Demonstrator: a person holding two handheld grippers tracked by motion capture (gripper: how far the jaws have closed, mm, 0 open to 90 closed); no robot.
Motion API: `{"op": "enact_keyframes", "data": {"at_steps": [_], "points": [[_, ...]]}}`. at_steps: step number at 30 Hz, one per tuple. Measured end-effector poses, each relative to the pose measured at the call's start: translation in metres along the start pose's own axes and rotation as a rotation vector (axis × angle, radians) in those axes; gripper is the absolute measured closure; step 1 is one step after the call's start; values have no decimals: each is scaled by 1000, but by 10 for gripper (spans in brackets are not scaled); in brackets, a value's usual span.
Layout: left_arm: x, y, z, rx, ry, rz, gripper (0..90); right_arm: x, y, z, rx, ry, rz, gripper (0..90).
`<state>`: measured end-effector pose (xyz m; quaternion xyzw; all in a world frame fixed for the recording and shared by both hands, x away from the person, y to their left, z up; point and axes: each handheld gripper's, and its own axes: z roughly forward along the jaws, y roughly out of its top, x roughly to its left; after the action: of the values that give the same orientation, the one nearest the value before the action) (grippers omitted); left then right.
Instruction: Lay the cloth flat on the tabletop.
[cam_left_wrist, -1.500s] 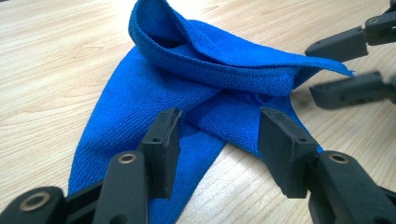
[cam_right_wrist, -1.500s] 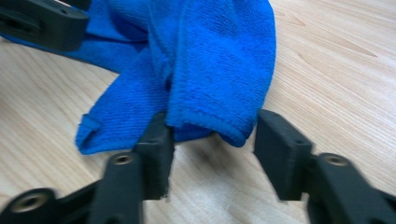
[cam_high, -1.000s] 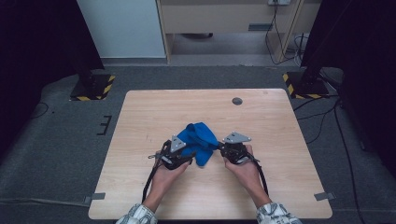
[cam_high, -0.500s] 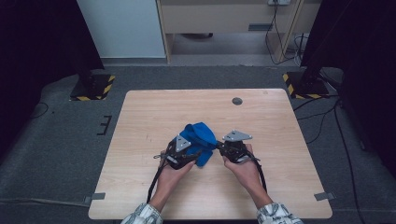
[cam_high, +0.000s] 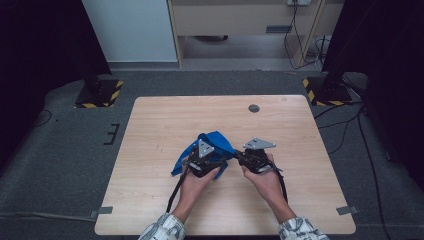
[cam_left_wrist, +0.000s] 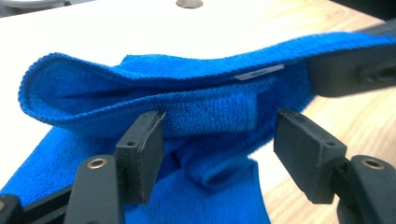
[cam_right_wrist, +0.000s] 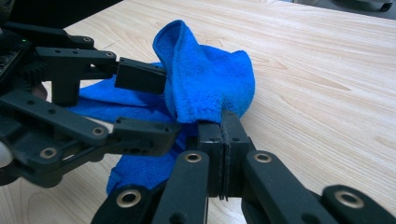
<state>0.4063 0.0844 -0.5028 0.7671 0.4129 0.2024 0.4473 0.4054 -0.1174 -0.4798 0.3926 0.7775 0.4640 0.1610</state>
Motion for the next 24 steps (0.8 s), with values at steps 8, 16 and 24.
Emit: {"op": "enact_keyframes", "data": {"at_steps": [8, 16, 24], "points": [[-2, 2, 6, 10, 52, -21, 475, -2, 0, -1, 2, -1, 1, 897], [5, 5, 1, 4, 36, -41, 850, -4, -1, -1, -1, -7, 4, 897], [26, 8, -22, 16, 17, -46, 886, -12, -1, -2, 2, -35, 16, 897]]}}
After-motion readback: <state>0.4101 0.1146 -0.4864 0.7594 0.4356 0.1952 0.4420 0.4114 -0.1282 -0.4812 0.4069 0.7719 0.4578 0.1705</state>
